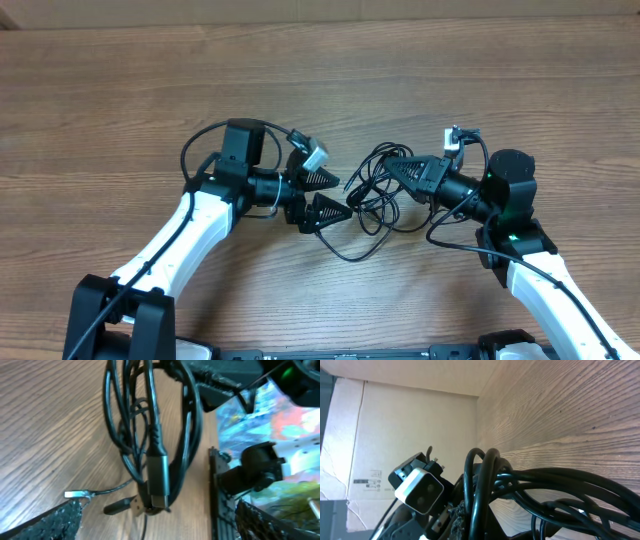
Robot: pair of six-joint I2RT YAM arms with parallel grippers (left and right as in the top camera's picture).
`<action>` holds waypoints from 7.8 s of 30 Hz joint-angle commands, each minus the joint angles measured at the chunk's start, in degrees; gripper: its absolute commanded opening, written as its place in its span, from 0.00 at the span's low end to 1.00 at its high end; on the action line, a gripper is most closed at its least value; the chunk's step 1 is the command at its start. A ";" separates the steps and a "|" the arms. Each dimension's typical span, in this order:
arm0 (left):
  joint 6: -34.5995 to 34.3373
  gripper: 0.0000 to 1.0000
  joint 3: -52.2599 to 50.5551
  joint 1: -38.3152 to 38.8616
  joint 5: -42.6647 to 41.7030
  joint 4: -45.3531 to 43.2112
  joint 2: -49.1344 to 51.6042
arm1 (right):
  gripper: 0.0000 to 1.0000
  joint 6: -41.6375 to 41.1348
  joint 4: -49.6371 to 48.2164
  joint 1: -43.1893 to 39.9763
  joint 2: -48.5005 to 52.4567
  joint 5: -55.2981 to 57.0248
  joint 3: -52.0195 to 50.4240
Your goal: Untangle cables
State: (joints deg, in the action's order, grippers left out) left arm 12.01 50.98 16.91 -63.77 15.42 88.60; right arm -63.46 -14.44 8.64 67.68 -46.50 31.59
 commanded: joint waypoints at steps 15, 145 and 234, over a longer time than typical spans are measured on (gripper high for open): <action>1.31 0.54 0.98 5.01 12.66 -3.06 -1.51 | 0.04 -2.97 -0.72 -0.02 -0.15 -1.14 0.63; -20.00 0.05 0.96 11.80 35.67 -2.34 -1.51 | 0.65 -2.99 1.38 7.43 17.00 24.02 0.63; -24.92 0.04 0.92 15.74 63.14 5.42 -0.85 | 0.04 -11.78 -8.02 6.29 17.86 6.71 0.63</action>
State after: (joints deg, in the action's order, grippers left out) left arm -11.92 51.88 32.29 -3.18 20.64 87.24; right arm -75.35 -20.53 16.01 85.52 -34.20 31.59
